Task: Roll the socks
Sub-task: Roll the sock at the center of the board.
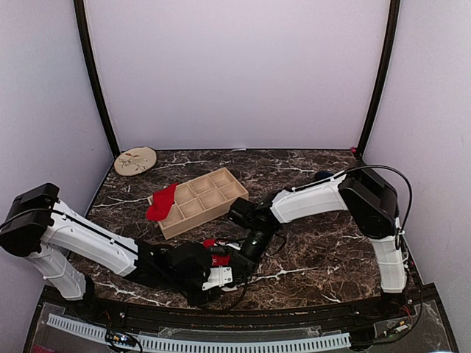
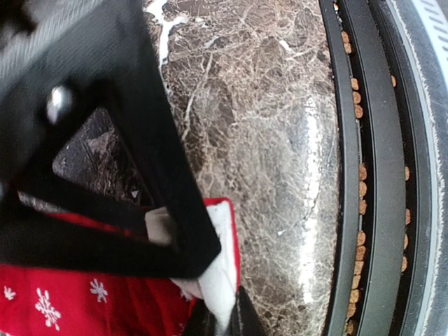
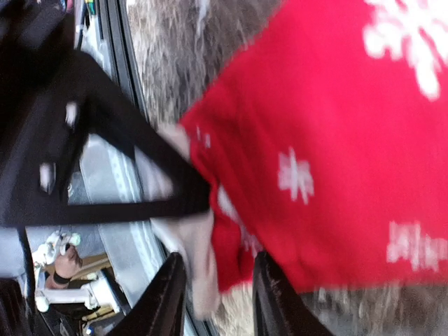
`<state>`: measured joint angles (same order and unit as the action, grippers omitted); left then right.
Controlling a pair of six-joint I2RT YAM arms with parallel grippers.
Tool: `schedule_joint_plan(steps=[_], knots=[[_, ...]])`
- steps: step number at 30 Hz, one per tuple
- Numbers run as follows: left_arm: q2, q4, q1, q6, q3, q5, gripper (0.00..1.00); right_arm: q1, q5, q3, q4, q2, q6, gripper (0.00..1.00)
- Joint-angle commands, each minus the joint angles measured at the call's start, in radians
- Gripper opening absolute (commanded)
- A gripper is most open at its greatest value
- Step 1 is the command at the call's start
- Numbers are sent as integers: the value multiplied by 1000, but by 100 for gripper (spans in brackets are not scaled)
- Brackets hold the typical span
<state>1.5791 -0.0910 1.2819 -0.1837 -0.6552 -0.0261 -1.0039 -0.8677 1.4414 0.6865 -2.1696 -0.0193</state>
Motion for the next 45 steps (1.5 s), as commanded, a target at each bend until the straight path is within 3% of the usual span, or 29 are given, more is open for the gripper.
schedule_joint_plan(steps=[1, 8, 19, 34, 45], knots=[[15, 49, -39, 34, 0, -117, 1, 44, -4, -86, -99, 91, -54, 33], [37, 55, -128, 21, -30, -250, 0, 84, 18, -189, -212, 166, -120, 35], [139, 101, -251, 23, -121, -535, 0, 110, 220, -337, -379, 294, -214, 39], [218, 179, -313, 41, -183, -707, 1, 138, 551, -644, -698, 563, -356, 39], [350, 315, -377, -14, -297, -882, 1, -97, 811, -795, -763, 807, -251, 39]])
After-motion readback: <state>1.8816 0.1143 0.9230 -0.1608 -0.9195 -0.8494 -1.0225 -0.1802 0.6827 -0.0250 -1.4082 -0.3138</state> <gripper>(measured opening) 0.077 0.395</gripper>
